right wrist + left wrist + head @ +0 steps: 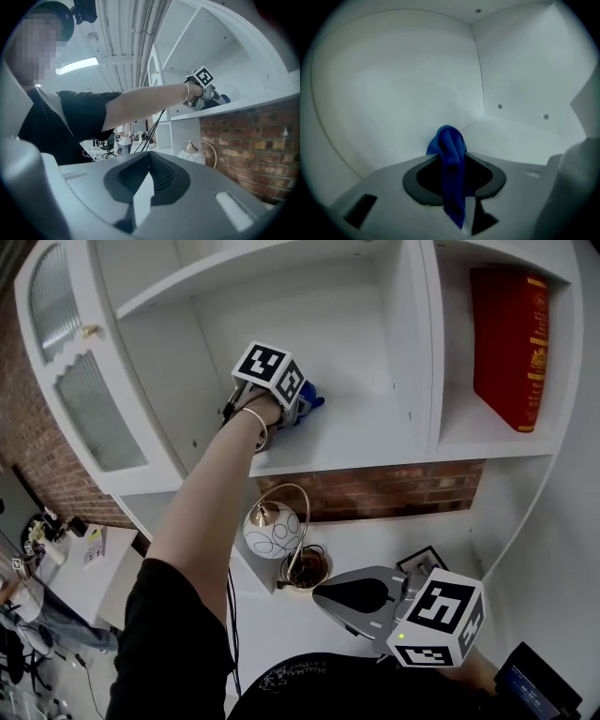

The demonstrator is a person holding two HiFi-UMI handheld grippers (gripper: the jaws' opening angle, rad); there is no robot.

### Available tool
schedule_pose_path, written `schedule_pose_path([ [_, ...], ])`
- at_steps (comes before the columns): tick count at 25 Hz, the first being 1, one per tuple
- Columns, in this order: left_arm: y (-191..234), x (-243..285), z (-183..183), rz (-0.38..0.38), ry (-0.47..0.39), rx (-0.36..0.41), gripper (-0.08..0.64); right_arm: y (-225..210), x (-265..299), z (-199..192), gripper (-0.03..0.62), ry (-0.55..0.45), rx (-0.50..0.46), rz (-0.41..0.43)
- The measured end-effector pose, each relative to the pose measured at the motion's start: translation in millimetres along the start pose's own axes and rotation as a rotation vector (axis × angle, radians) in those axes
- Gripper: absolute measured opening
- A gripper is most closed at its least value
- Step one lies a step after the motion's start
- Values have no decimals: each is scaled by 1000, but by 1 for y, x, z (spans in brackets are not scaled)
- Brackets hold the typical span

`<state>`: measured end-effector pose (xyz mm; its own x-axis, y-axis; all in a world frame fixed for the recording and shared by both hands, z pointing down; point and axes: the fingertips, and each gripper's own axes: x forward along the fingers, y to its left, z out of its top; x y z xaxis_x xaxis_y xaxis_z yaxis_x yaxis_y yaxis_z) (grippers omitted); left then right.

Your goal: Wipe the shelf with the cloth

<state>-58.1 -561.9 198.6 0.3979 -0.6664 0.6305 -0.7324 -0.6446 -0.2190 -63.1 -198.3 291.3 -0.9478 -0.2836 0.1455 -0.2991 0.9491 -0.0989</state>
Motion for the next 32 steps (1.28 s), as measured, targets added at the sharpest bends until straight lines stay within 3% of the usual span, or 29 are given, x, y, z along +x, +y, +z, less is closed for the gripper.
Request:
schedule_pose_path([
  [7,-53,23,33,-107,-7,49,114,-3,-10,-5,8,-22,20,-10],
  [12,-97,34,54,-194,-40,125,114,-7,-18,-9,8,-37,34,-15],
  [17,-126,40,67,-230,-71,176,109,-9,-26,-12,8,-39,28,-16],
  [22,-147,36,73,-300,-95,181,110,-4,-25,-16,8,-32,33,-3],
  [25,-151,23,76,-363,-164,124,114,1,-24,-18,8,-21,33,9],
  [28,-117,-3,76,-298,-251,7,115,10,-23,-15,8,-17,23,35],
  [30,-76,-25,65,-170,-258,-44,115,18,-19,-13,8,-12,15,67],
  [32,-35,-45,42,-34,-210,-81,115,26,-15,-12,8,-5,9,102],
])
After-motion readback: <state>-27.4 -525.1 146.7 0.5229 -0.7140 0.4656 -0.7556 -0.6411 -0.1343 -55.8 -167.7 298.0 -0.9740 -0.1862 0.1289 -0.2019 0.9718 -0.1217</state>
